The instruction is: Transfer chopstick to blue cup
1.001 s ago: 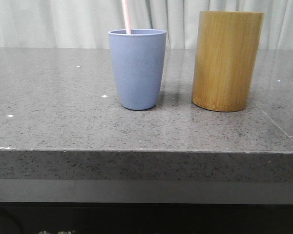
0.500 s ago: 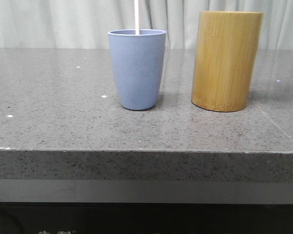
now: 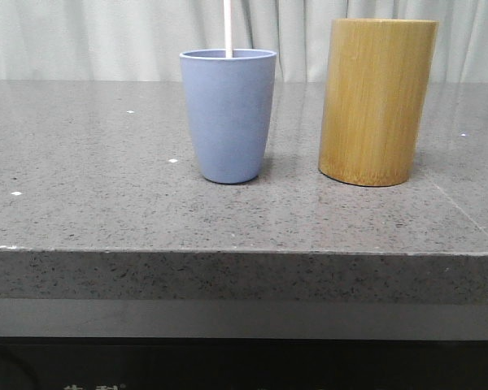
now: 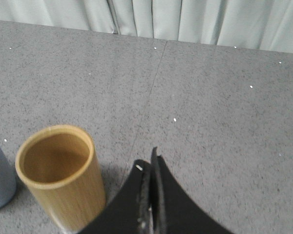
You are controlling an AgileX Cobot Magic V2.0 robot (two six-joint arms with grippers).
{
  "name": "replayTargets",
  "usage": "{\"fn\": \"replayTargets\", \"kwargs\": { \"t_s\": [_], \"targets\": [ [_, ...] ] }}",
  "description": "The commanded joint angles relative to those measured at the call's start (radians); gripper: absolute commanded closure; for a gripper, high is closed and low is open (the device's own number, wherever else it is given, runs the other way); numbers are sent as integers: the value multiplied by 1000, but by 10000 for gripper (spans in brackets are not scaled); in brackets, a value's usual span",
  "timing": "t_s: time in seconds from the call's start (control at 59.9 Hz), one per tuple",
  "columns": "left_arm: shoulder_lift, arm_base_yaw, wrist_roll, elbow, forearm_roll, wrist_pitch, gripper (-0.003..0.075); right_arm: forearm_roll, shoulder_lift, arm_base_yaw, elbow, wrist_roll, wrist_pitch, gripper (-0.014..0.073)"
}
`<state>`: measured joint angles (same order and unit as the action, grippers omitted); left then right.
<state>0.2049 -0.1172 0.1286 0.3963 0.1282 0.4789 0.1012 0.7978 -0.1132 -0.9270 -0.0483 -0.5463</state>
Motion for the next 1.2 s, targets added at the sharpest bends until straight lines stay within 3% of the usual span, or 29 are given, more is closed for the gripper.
{"fn": "replayTargets", "kwargs": {
  "t_s": [0.0,0.234,0.4,1.184],
  "targets": [
    [9,0,-8,29,15,-87,739,4,-101,7,97,-6,156,681],
    [9,0,-8,29,15,-87,739,16,-366,7,399,-6,241,681],
    [9,0,-8,29,15,-87,739,17,-488,7,512,-6,306,681],
    [9,0,-8,29,15,-87,739,17,-518,7,527,-6,327,681]
  ]
}}
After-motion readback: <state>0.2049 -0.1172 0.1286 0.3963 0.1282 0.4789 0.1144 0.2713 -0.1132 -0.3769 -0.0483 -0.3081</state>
